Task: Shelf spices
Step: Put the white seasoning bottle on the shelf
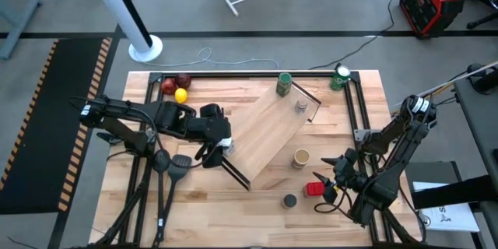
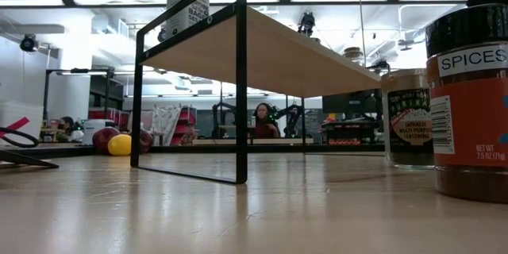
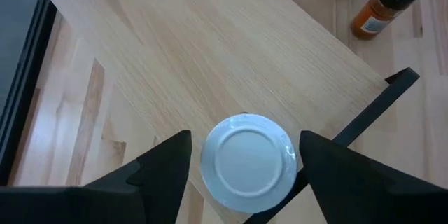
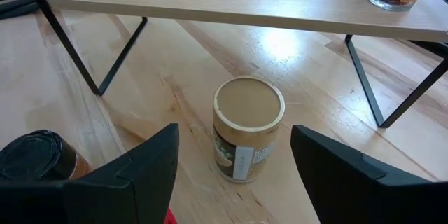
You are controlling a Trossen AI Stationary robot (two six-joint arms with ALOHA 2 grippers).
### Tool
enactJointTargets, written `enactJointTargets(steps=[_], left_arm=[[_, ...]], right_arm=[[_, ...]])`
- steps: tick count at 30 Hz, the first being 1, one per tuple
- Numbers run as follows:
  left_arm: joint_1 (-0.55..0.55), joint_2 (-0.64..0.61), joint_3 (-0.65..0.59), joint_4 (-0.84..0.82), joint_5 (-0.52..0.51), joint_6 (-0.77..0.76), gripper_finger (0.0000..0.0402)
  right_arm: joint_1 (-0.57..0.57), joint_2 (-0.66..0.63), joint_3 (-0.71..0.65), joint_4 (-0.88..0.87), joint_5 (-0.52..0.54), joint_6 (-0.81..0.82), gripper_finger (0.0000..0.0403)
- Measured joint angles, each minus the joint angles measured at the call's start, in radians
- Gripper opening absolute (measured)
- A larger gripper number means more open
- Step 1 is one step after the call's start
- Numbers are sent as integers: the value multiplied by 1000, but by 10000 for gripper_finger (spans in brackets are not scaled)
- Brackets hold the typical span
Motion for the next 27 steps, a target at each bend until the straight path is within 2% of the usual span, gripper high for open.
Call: enactJointTargets(steps=[9,16,27], left_arm=[[0,0,0,0,-2,6,258],[0,0,2,-3,-2,6,257],[0,0,1,-39,-2,31,233]], right_arm=[[0,0,0,0,0,0,268],[0,0,0,0,0,0,259],[0,0,0,0,0,0,256]])
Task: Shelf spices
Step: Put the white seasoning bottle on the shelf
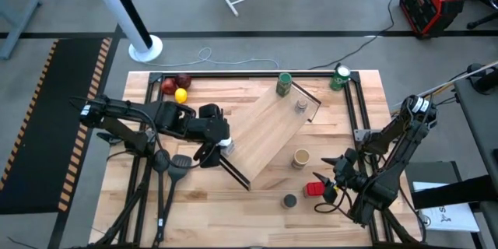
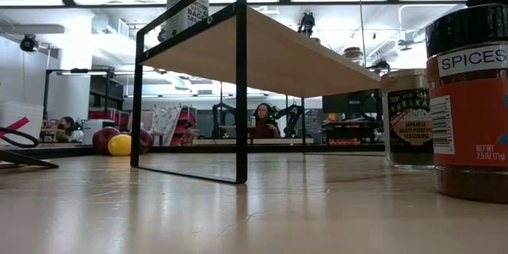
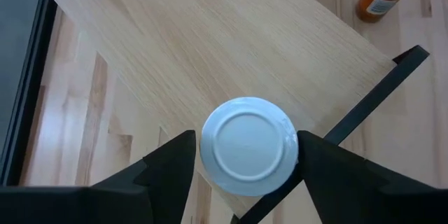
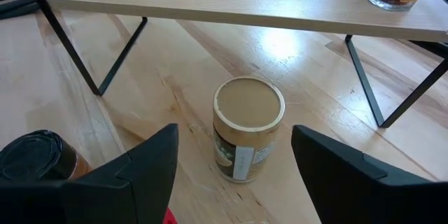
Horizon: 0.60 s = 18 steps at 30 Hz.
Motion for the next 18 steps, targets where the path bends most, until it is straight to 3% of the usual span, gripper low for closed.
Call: enactJointTargets(steps=[7,18], left_arm=[[0,0,0,-1,0,28,220],[0,-1,-1,-1,0,55,226]], right_arm=[[0,0,0,0,0,0,266],[0,0,0,0,0,0,248]])
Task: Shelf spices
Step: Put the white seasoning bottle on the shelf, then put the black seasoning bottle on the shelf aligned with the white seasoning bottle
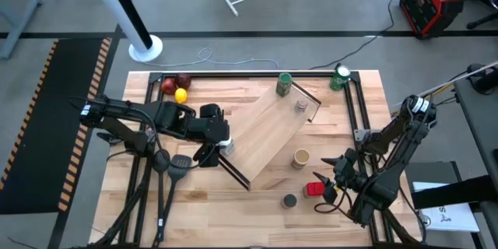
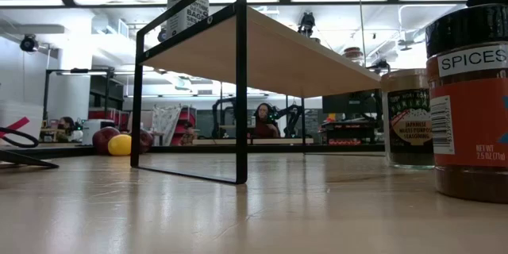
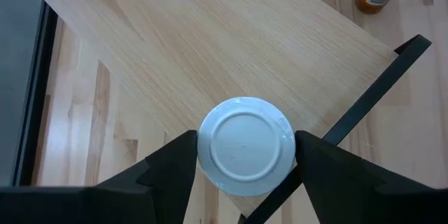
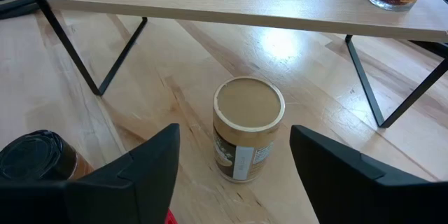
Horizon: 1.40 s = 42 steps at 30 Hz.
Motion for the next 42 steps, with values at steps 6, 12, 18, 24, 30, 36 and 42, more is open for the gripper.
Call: enactJointTargets(steps=[6,12,18,24,30,36,42], left_arm=[[0,0,0,1,0,-2,233],[0,0,-1,32,0,-3,256],[0,0,-1,47,0,-5,289],[0,0,0,69,-22,3,308],[0,0,0,140,-28,50,306],[-7,0,0,219,4,71,305],[-47,37,0,366,102,66,304]], right_arm=[[0,0,0,0,0,0,249],[0,0,0,0,0,0,258],[0,0,0,0,0,0,254],[0,0,0,0,0,0,244],[0,0,0,0,0,0,247],[0,0,0,0,0,-1,255],[-1,0,0,0,0,-4,252]])
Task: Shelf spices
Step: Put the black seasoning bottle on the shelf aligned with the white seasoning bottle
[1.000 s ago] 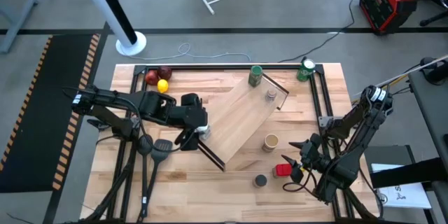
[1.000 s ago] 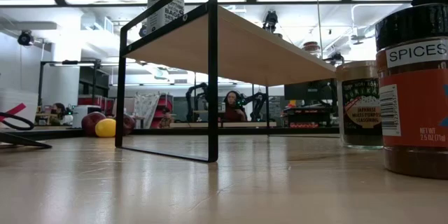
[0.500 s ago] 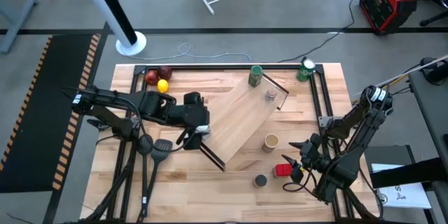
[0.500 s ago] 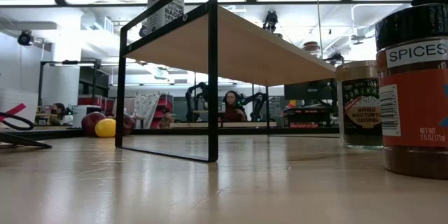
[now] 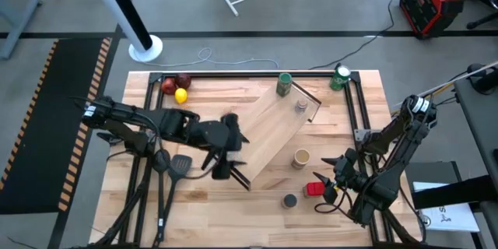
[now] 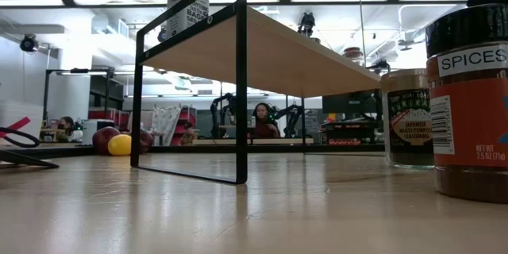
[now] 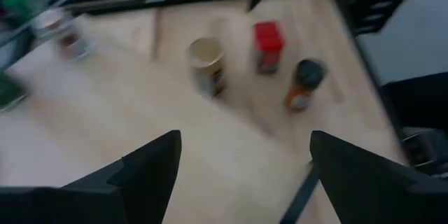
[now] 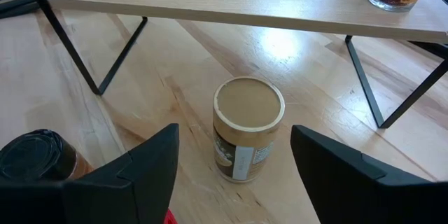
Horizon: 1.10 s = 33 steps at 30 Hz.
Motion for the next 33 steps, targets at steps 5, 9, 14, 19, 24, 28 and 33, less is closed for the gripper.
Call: enactJointTargets(steps=[5,9,14,19,24,28,33], left_arm=[[-35,78,0,101,60,-19,304],[-62,152,0,185,115,-15,304],[-88,237,43,239,163,-5,304],[-115,349,223,173,162,29,295],[-122,505,483,-26,160,60,285],[-119,621,659,-142,156,62,284],[-117,735,767,-194,158,38,294]], right_arm=[[0,0,0,1,0,1,244],[0,0,0,1,0,1,245],[0,0,0,0,0,1,254],[0,0,0,0,0,1,259],[0,0,0,1,0,2,251],[0,0,0,0,0,3,246],[0,0,0,0,-1,-5,248]])
